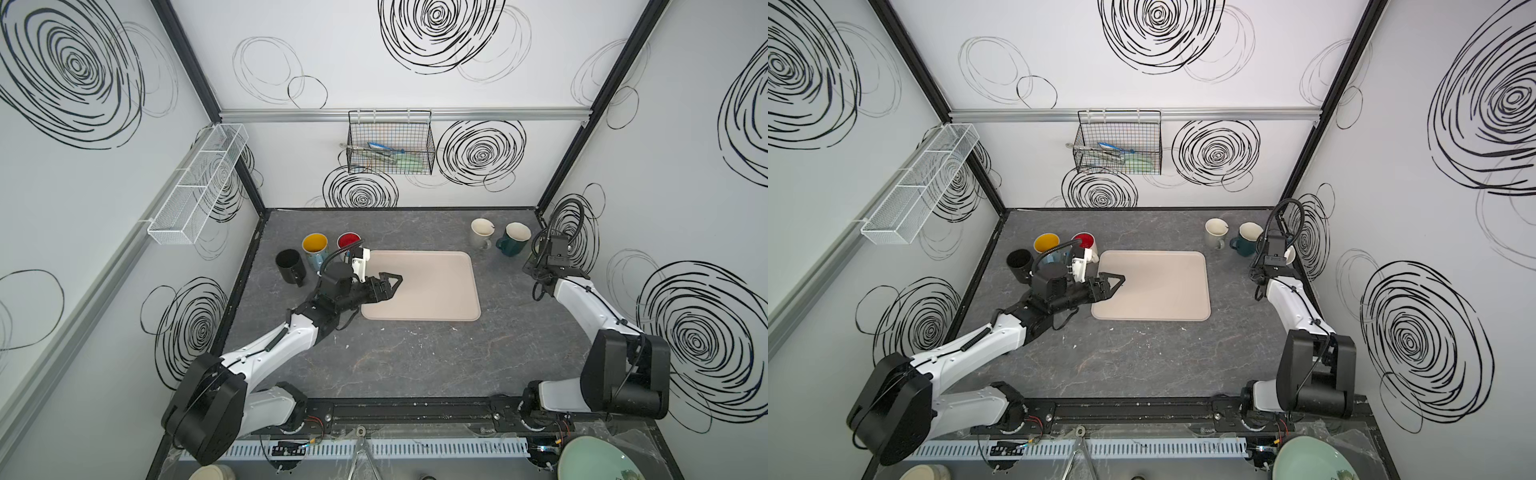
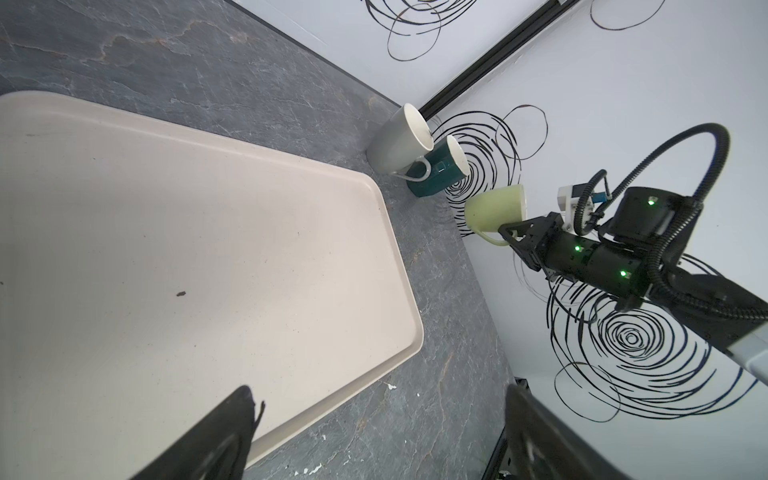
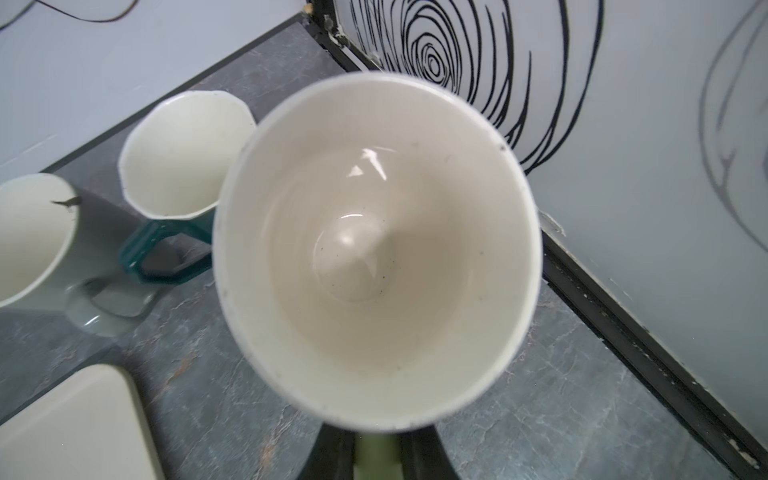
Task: Turn the mug right side up
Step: Place the mug at the top-right of the table.
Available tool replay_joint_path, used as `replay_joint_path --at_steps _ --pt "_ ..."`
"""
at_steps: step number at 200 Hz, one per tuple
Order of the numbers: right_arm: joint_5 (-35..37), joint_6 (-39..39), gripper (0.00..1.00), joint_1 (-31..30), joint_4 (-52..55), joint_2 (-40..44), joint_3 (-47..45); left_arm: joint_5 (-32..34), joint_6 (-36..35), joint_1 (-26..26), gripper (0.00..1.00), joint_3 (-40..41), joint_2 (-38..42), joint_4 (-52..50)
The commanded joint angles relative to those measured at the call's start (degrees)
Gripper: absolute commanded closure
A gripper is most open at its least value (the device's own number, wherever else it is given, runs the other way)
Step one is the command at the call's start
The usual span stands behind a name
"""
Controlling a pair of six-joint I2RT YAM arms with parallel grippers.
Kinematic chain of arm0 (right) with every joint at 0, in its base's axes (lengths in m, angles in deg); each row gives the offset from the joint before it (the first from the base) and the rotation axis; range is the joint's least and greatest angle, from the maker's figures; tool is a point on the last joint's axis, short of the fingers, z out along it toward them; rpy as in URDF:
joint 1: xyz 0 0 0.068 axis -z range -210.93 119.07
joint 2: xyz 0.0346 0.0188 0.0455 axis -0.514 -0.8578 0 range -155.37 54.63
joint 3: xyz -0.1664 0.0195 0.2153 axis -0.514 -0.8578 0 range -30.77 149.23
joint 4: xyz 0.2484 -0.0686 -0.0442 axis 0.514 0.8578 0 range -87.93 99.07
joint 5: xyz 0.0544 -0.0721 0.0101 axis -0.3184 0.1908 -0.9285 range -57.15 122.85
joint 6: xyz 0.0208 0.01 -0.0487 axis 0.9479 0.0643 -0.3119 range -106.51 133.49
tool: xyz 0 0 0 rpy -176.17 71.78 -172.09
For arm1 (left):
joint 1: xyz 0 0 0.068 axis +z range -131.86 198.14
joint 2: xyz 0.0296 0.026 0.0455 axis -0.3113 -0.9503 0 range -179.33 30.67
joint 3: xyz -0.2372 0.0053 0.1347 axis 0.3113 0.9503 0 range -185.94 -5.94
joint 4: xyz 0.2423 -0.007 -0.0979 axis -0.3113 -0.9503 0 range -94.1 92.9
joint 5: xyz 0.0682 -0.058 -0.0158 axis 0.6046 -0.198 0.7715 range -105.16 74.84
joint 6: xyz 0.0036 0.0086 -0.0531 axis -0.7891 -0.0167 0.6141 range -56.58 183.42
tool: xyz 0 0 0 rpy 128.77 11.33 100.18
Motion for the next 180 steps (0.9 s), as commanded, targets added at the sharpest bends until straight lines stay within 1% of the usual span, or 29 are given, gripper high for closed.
replay_joint_path --at_steps 1,60,105,135,171,180 --pt "4.4 -0.3 1.0 0.3 -6.0 -2.2 5.0 1.1 -1.2 -0.3 0.04 0.1 1.1 1.3" --pt "5.5 -0.8 1.0 1.0 -6.7 -11.6 11.0 2.1 -1.7 -0.4 0.04 -0.2 1.5 0.4" --pt "5.7 -0.6 1.0 1.3 -1.5 -18.6 18.6 2.5 -1.9 0.1 0.04 -0.1 1.6 0.0" --pt "6.2 0.5 1.0 1.5 3.9 -23.1 23.7 2.4 -1.9 0.4 0.04 -0.2 1.3 -0.1" --pt "5.8 0.6 1.0 1.8 3.9 -24.2 24.1 2.5 -1.9 0.6 0.04 -0.2 1.2 -0.1" --pt "5.6 0.5 0.95 1.9 3.8 -24.3 24.0 2.6 -1.9 0.6 0.04 -0.1 1.1 -0.1"
